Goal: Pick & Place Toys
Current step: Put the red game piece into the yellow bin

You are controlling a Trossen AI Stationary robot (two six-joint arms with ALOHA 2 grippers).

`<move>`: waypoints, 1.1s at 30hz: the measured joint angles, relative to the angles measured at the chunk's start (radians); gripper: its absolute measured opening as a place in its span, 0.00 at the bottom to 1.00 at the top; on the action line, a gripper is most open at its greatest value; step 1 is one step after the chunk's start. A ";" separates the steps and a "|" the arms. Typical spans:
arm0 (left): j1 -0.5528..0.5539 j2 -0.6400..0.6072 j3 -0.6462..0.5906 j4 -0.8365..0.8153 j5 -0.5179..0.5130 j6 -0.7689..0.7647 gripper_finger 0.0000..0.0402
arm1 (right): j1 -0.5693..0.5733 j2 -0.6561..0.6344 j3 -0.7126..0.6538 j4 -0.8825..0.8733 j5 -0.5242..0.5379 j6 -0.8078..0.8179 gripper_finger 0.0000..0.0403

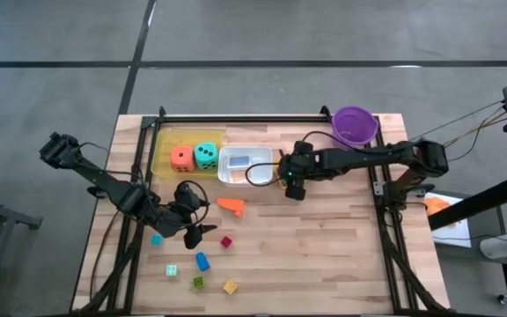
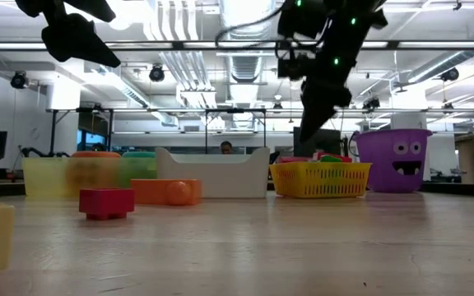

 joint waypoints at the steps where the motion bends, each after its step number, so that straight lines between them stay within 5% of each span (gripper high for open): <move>1: 0.000 0.000 0.000 0.000 0.000 0.000 0.94 | 0.015 -0.009 0.003 0.002 -0.002 0.006 0.48; 12: 0.006 0.003 -0.001 0.063 -0.009 0.051 0.94 | 0.273 -0.065 0.011 0.006 -0.002 0.426 0.48; 16: 0.011 0.003 -0.001 0.107 0.037 0.136 0.95 | 0.367 -0.087 0.010 0.004 0.090 0.528 0.48; 21: 0.011 0.003 -0.001 0.164 0.149 0.170 0.95 | 0.437 -0.115 -0.002 0.000 0.221 0.542 0.48; 30: 0.052 0.073 -0.002 0.114 0.179 0.227 0.95 | 0.455 -0.131 -0.022 -0.033 0.226 0.561 0.48; 33: 0.082 0.140 -0.002 0.109 0.282 0.299 0.94 | 0.456 -0.131 -0.023 -0.039 0.213 0.561 0.48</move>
